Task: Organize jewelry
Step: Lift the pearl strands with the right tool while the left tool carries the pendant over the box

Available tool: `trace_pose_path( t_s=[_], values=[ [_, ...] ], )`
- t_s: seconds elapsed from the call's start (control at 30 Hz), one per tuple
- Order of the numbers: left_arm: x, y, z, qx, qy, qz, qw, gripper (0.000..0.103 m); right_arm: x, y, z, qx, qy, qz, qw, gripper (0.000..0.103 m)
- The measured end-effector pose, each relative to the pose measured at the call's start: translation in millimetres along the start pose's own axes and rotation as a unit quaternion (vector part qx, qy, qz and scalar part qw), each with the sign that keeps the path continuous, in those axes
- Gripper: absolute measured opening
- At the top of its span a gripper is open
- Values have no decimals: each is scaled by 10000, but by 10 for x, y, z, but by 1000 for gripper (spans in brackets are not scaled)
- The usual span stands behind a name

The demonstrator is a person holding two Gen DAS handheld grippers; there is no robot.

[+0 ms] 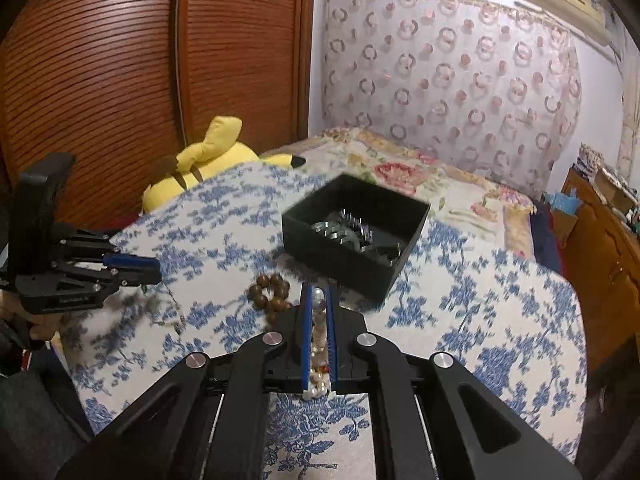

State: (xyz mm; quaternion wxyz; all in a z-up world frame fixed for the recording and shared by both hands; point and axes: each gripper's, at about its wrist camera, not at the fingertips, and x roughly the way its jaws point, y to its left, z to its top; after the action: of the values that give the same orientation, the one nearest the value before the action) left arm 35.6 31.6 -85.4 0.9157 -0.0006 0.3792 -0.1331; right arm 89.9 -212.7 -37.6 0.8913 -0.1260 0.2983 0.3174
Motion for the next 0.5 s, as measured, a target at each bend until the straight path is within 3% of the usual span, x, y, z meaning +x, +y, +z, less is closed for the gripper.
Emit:
trace_pose_path(
  t_s=[0.23,0.5],
  values=[
    [-229,-44,380,28,-522,-87,9986,10,-259,48,252,-140,-370,-34,9992,8],
    [-242,-68,643,50,-717,-137,9973,10,-424,43,494,-244,-665,-125,9974,7]
  ],
)
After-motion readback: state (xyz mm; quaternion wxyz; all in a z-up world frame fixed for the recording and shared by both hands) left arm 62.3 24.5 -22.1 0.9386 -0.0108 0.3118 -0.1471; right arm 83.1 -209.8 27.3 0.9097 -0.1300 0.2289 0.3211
